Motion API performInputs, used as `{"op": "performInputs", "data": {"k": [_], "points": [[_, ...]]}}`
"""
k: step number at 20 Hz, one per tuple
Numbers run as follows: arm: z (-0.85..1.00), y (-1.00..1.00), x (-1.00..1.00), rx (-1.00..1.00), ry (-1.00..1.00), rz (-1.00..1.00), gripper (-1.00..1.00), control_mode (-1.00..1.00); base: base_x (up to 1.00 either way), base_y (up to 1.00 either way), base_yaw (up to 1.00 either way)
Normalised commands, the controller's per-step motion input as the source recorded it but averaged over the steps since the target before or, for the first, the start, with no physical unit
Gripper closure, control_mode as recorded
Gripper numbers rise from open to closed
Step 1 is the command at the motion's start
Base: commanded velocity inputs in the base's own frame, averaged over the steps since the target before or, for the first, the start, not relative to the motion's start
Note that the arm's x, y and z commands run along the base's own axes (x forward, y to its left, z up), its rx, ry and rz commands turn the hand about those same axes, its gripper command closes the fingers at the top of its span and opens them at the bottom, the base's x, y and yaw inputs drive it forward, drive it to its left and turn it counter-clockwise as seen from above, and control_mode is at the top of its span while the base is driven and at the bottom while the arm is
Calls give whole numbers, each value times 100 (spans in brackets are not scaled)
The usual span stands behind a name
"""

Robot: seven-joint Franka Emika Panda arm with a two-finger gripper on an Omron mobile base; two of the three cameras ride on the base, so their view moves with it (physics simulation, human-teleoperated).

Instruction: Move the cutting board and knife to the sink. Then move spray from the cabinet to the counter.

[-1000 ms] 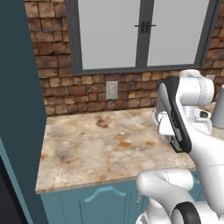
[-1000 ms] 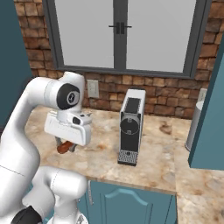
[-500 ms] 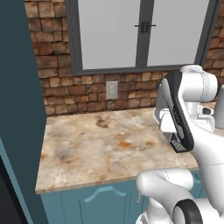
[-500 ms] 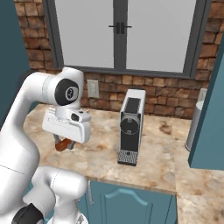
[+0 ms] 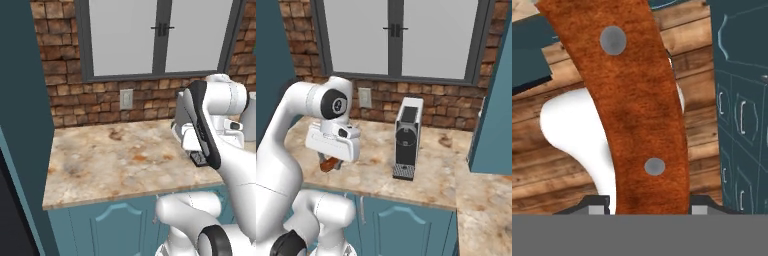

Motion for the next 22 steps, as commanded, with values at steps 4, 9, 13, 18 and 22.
{"op": "performInputs", "data": {"k": [4,9,13,18,22], "points": [[0,0,0,0,0,0,100,100,-100,40,-8],[0,0,0,0,0,0,100,100,-100,47,-42],[0,0,0,0,0,0,100,100,-87,43,-66],[0,0,0,0,0,0,100,100,-74,27,-70],[0,0,0,0,0,0,100,100,-74,10,-71]]}}
